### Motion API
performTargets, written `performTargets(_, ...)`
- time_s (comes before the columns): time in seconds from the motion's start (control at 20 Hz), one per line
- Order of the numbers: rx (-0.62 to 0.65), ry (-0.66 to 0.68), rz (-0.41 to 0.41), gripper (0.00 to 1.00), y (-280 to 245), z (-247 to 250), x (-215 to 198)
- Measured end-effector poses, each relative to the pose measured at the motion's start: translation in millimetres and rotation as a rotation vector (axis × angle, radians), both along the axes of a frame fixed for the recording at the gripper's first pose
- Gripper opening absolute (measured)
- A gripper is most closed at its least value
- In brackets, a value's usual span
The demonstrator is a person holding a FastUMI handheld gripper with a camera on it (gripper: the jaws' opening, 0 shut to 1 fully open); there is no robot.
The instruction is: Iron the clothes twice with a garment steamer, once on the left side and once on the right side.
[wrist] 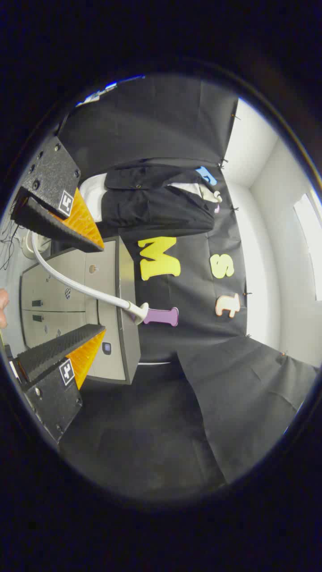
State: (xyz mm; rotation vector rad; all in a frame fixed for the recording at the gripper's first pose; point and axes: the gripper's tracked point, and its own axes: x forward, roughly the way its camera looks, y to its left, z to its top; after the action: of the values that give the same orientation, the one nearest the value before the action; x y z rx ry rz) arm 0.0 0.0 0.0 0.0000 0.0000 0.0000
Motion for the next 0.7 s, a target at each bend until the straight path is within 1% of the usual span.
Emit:
performTargets(0.25,0.019,0.016,0.009,1.0,4,-9,-1)
performTargets(0.4,0.043,0.018,-0.003,1.0,1,-10,-6)
performTargets(0.7,0.037,0.012,-0.031,1.0,-7,-9,-12)
